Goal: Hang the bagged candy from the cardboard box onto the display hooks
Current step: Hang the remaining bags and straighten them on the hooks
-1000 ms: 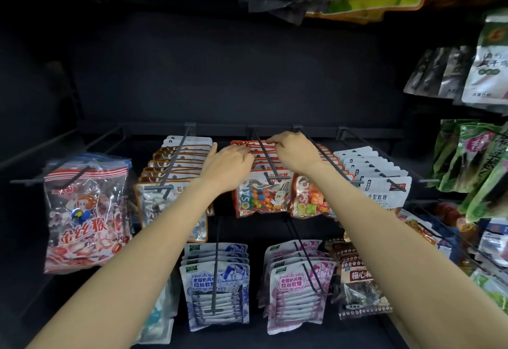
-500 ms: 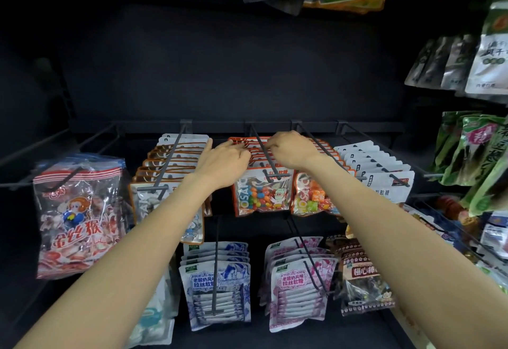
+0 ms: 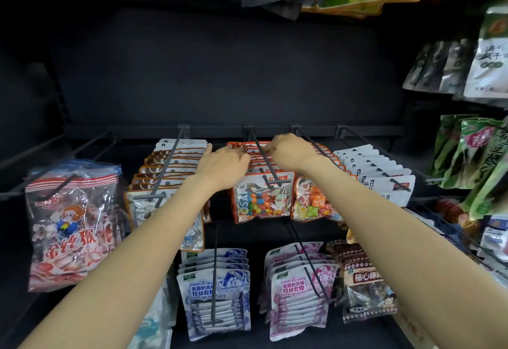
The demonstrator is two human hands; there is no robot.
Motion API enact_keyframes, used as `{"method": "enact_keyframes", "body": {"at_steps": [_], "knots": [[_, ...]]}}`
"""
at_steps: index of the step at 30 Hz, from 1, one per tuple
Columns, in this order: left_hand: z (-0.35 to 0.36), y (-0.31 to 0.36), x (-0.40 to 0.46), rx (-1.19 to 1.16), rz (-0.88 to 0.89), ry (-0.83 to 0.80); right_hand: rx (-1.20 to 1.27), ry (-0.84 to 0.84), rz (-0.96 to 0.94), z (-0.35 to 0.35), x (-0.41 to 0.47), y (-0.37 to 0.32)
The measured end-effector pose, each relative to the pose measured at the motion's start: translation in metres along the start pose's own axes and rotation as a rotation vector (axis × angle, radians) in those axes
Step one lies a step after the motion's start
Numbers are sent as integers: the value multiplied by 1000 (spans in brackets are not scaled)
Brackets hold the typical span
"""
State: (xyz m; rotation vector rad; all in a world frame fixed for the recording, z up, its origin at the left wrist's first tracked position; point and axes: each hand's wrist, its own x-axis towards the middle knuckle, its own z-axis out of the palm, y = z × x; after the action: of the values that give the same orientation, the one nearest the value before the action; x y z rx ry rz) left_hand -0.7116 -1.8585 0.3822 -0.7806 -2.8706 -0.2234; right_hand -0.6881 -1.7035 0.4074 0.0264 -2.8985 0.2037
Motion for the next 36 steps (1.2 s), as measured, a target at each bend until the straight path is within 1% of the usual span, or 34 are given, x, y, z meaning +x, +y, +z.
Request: {"method": "enact_keyframes", "body": {"at_steps": [6,9,14,22,27,32,36], "knots": [[-2,2,-2,26,0,29,13,-12,-12,-5,3,-2],[-2,2,-1,-5,-19,25,36,-36,3,-5,7,-2],[0,2,0,16,9,20,2,-59,24,-5,10,-5],[-1,4,2,-1,3,7,-29,-24,24,0,12,-6],[-6,8,-2,43,18,-1,-55,-69,40,-3,12,-8],[-8,3,7,49,-6,59,-15,-47,64,-10,17,-8],[-10,3,15,73,-37,-42,-65,-126,98,-4,22,-11]]}}
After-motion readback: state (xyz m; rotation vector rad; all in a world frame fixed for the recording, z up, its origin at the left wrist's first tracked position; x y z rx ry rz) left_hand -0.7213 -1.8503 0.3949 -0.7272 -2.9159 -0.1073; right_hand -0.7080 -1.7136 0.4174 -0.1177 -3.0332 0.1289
